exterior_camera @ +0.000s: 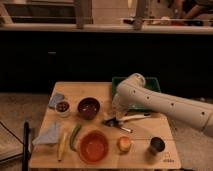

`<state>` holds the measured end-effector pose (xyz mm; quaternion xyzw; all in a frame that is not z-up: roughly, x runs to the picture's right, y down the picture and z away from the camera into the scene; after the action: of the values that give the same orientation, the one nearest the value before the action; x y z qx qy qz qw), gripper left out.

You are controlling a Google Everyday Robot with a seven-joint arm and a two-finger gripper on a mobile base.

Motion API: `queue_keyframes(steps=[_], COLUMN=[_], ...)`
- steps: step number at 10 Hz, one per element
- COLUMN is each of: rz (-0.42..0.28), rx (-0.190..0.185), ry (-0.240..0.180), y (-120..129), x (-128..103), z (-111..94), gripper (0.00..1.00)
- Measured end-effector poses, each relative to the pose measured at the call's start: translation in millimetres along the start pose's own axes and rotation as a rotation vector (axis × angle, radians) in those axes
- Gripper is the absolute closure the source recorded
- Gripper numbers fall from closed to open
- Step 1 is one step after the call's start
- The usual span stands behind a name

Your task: Wipe purple bowl with eraser

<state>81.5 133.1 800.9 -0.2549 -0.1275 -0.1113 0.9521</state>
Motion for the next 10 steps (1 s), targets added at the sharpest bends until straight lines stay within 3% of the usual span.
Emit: queue_keyframes(steps=[2, 6, 10], rz=[-0.036, -0.167, -0.215], rx=[0.005, -0.004, -0.008], ry=[-0.005, -0.022, -0.038], y=[-11, -63, -83], x=[-7, -49, -66], z=[-4, -18, -16], gripper=[1.00, 1.00, 1.00])
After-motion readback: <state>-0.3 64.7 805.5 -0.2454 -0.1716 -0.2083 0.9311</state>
